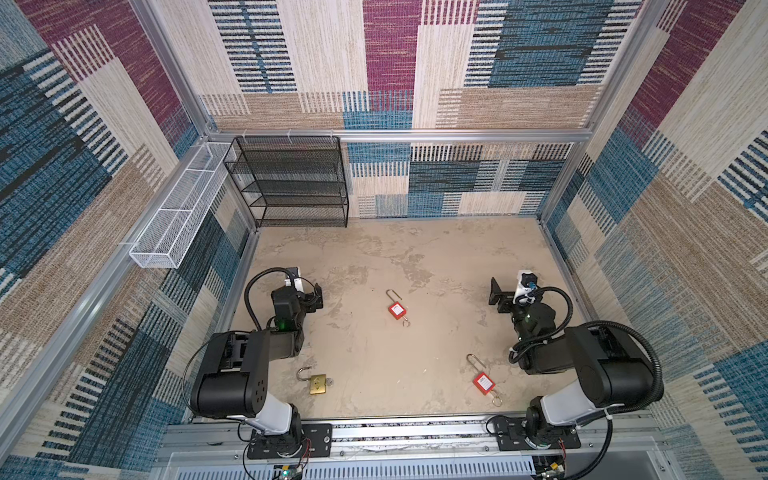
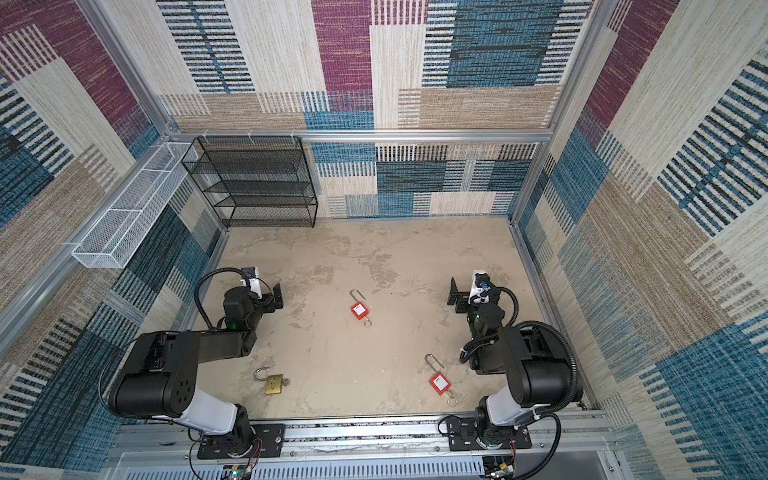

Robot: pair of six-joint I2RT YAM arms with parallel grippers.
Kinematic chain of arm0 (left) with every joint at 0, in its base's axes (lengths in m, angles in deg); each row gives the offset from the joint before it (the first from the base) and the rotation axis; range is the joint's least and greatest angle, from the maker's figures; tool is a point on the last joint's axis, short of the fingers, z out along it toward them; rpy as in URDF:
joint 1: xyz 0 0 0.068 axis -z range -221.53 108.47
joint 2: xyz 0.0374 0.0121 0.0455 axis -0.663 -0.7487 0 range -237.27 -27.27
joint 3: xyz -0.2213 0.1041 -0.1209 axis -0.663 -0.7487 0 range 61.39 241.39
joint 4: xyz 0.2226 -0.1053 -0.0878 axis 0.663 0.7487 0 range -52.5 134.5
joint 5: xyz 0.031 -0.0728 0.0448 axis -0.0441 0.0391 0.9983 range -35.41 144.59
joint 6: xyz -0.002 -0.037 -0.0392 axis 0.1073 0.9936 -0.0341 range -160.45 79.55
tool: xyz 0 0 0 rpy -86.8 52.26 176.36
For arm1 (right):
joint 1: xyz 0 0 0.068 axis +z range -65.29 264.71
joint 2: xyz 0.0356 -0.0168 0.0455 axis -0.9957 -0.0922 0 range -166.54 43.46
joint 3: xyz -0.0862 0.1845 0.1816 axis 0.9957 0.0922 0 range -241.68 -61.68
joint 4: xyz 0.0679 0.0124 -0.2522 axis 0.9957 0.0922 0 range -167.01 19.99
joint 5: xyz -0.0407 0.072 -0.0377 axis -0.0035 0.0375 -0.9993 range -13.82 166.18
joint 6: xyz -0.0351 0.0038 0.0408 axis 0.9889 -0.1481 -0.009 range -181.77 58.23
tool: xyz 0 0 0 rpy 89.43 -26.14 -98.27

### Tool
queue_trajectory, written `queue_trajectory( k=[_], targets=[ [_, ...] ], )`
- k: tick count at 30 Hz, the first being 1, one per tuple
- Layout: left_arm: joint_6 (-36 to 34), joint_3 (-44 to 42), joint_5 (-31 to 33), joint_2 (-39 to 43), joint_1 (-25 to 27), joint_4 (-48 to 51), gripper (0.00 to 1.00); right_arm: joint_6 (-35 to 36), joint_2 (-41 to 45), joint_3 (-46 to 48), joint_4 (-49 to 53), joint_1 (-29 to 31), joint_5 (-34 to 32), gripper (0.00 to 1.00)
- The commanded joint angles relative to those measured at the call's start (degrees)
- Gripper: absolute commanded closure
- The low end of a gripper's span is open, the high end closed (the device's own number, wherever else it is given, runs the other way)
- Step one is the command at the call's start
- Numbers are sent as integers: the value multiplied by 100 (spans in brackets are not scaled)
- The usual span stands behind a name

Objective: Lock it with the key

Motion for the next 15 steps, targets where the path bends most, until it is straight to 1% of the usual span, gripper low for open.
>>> queue_trajectory(
  k=[1,3,4,5,7,9,11,12,15],
  targets=[
    [-6,-325,112,85,55,-649,0,-100,206,-172,206,-10,-234,1],
    [24,-531,337,337,116,-801,0,-120,673,-644,1436,-9,-294,1],
    [4,-555,370,550,130,-668,0,-63,882,-829,1813,3,-195,1],
    [-17,-509,369,766,146,-416,0,-17,1030,-884,1956,-1,-40,1],
    [9,-80,481,1304,152,769,0,-20,1186,-891,1845,52,280,1],
    [144,463,587,1658,151,1885,0,22,1162,-1182,2242,276,209,1],
    [272,948,550,1855,159,2597,1,244,1143,-1398,2471,712,-6,1],
    [385,1251,536,1927,160,3055,1,337,1158,-1476,2521,946,-3,1],
    [610,2067,465,2057,177,4642,1,547,1155,-1756,2767,1689,345,1]
  ],
)
